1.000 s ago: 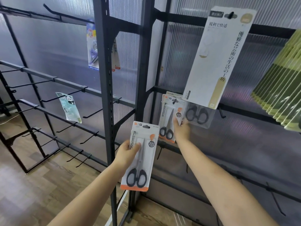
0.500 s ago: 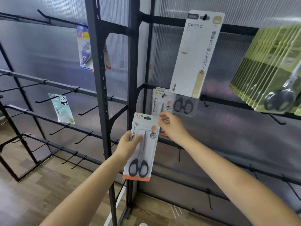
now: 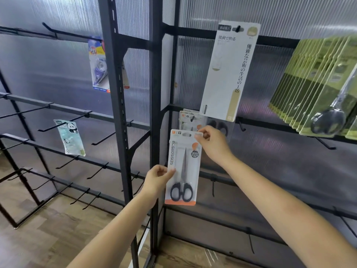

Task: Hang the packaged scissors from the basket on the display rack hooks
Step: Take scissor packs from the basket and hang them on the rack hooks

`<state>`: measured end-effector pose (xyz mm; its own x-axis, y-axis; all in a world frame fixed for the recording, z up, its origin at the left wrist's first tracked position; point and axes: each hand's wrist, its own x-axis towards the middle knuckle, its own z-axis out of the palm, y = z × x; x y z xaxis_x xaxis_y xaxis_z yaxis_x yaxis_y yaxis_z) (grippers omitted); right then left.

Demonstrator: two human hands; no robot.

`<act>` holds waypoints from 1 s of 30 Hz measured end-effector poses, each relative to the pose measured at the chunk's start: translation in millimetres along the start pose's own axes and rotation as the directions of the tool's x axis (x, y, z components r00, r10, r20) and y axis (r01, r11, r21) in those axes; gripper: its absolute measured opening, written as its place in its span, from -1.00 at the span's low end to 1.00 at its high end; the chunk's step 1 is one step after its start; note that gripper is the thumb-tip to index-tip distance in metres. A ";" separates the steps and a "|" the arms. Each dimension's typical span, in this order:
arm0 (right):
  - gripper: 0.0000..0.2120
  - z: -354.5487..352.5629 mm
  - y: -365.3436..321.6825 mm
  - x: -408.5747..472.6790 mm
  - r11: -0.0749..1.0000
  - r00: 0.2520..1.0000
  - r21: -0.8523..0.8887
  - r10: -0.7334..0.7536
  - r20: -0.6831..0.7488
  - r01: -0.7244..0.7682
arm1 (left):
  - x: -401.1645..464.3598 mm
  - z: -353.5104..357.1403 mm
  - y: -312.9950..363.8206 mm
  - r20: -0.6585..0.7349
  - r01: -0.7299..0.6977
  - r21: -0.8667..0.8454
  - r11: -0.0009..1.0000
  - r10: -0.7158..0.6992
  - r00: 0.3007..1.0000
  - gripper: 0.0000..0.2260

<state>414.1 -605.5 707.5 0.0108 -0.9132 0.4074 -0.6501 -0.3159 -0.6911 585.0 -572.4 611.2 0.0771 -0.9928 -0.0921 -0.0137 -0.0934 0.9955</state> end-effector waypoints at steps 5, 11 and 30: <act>-0.79 4.7 3.6 11.3 0.999 0.996 -0.041 -0.036 -0.085 0.032 | 17.5 12.6 6.8 -0.044 -0.062 0.053 0.997 0.064 0.997 -0.85; -0.64 14.1 4.1 17.4 0.989 0.993 -0.114 -0.102 -0.062 0.094 | 42.6 12.7 14.5 -0.115 -0.103 0.108 0.989 0.116 0.987 -0.85; -0.53 22.6 17.2 22.3 0.788 0.987 -0.594 -0.140 0.082 0.161 | 86.5 23.3 13.5 -0.126 -0.070 0.156 0.985 0.090 0.988 -0.85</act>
<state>420.4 -637.0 691.2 0.1642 -0.8780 0.4496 -0.9618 -0.2437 -0.1247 568.3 -661.3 616.1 0.2010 -0.9796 0.0010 -0.1747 -0.0348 0.9840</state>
